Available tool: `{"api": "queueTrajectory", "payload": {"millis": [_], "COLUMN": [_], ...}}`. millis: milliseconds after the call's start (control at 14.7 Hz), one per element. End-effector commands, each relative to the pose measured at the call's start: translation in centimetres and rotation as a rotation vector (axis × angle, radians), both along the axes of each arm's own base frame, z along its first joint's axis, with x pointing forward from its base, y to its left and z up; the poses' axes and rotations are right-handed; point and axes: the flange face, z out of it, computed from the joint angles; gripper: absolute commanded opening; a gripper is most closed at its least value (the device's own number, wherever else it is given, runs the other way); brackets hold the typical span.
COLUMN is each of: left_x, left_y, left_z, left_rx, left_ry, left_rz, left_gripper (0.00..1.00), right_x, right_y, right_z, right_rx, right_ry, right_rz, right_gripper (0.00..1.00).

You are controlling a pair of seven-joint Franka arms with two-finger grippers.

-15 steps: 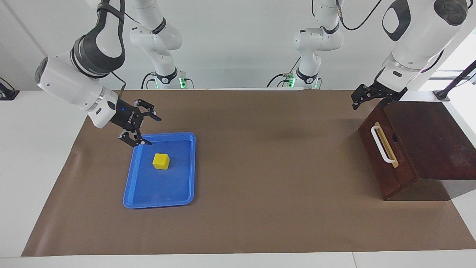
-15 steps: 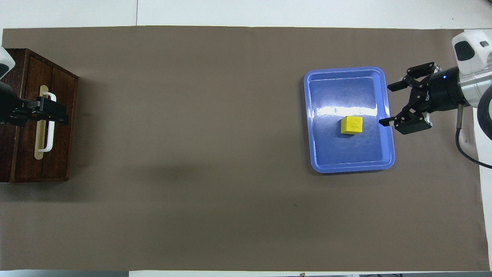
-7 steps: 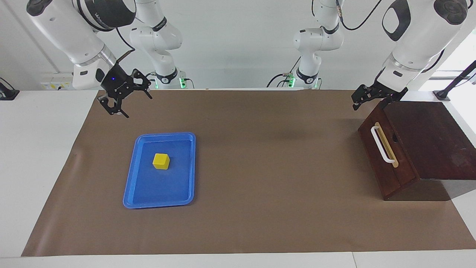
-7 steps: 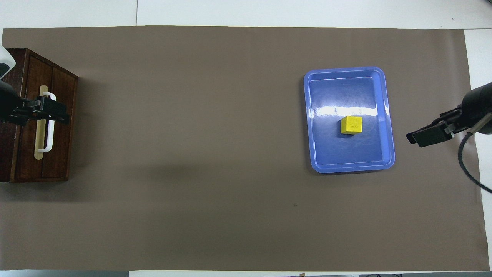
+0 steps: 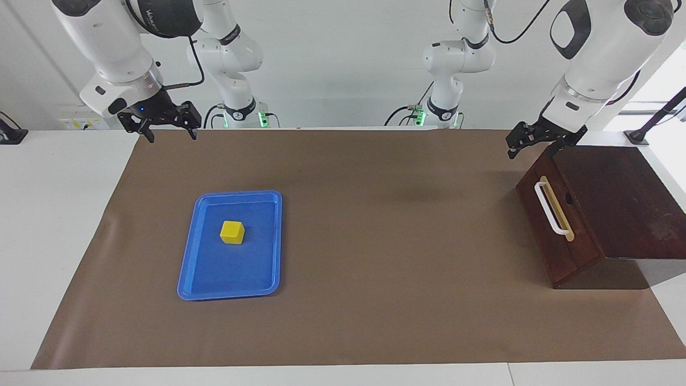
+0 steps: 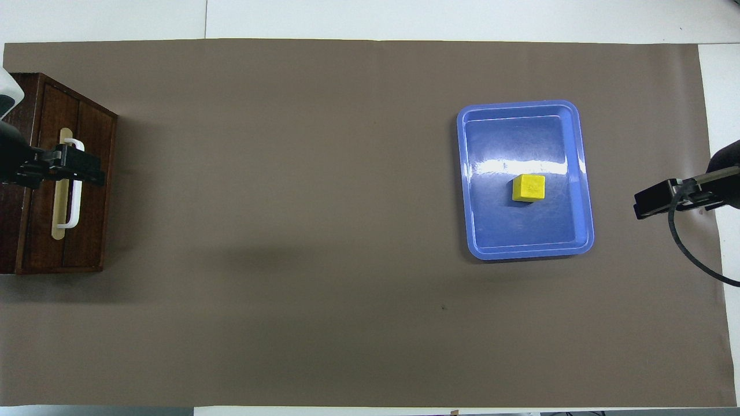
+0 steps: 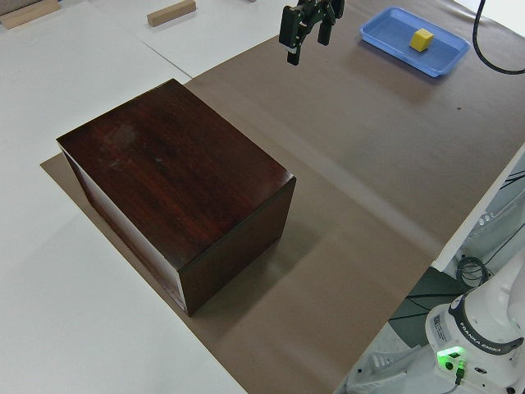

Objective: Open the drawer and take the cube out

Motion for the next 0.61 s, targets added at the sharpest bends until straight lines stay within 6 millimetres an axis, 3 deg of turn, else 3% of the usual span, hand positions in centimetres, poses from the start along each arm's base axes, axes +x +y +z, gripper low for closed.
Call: {"api": "queueTrajectory", "payload": {"millis": [0, 340, 544], "left_x": [-0.08, -0.08, -0.15], "left_y": [-0.1, -0.02, -0.02], "left_z": [-0.14, -0.36, -0.5], "left_rx": [-0.004, -0.004, -0.003], "left_ry": [-0.012, -0.012, -0.009], "left_rz": [-0.013, -0.011, -0.01], "left_gripper": [1.0, 1.0, 1.0], "right_x": [0.47, 0.68, 0.94], "right_y": [-0.65, -1.37, -0.74], "right_z": [-0.67, -0.53, 0.1], "right_rx": [-0.03, -0.01, 0.023], "right_ry": [-0.03, -0.034, -0.047], "right_rz": [-0.038, -0.049, -0.051], "right_gripper": [1.0, 1.0, 1.0]}}
